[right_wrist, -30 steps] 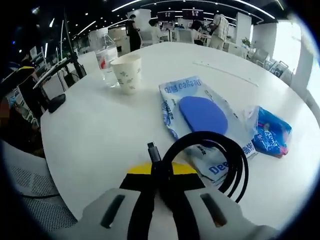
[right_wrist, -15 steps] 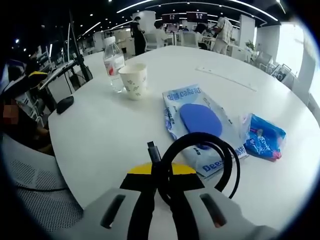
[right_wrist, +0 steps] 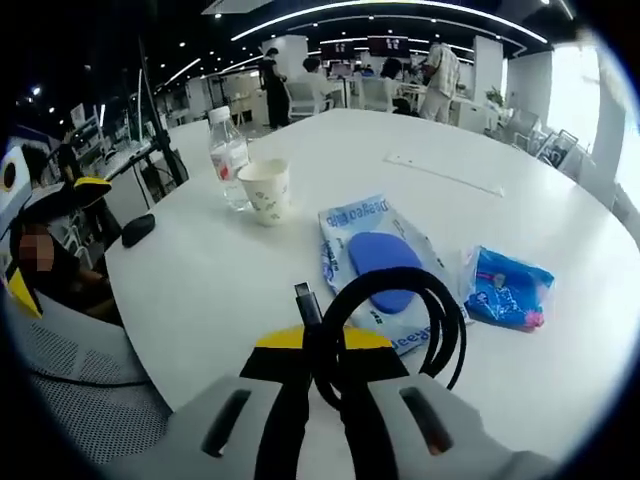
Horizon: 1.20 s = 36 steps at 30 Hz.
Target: Arrange the tabletop items into an orderly group along one side of the table until the central work area is clear of visible clutter.
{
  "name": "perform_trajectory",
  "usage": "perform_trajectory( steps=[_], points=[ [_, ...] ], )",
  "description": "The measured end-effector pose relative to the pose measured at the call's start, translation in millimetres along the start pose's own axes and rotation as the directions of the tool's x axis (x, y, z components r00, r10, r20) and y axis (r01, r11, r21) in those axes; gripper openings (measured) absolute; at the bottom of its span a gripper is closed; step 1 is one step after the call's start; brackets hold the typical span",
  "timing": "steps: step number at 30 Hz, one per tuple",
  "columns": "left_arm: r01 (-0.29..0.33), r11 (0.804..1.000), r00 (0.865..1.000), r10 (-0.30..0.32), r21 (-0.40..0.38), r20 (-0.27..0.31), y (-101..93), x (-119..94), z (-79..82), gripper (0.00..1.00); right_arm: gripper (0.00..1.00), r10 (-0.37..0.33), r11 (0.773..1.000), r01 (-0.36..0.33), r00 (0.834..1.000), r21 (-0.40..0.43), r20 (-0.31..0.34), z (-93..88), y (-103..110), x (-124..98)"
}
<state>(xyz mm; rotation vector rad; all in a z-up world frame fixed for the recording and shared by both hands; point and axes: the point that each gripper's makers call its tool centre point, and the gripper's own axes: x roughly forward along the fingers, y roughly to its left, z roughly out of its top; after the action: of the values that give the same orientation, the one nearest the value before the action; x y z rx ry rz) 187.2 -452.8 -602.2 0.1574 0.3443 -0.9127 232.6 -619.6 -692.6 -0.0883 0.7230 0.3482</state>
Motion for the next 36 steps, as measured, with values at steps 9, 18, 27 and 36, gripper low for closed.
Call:
perform_trajectory(
  steps=[9,18,27,36],
  points=[
    [0.021,1.000,1.000,-0.021,0.013,-0.016,-4.6,1.9,-3.2,0.89,0.09,-0.012,1.000,0.013,0.999,-0.028,0.042,12.5,-7.9,-15.4],
    [0.022,1.000,1.000,-0.022,0.013,-0.018,-4.7,2.2,-3.7,0.91,0.09,-0.033,0.999,0.034,0.997,-0.019,0.064,20.3,-23.1,-28.2],
    [0.020,1.000,1.000,-0.019,0.012,-0.013,-4.3,2.5,-3.2,0.95,0.09,-0.066,0.998,0.066,0.996,-0.004,0.068,22.4,-44.9,-38.5],
    [0.005,1.000,1.000,-0.005,0.000,-0.009,-1.7,2.0,-4.0,1.00,0.09,-0.106,0.994,0.106,0.993,-0.005,0.055,14.0,-66.9,-45.0]
  ],
)
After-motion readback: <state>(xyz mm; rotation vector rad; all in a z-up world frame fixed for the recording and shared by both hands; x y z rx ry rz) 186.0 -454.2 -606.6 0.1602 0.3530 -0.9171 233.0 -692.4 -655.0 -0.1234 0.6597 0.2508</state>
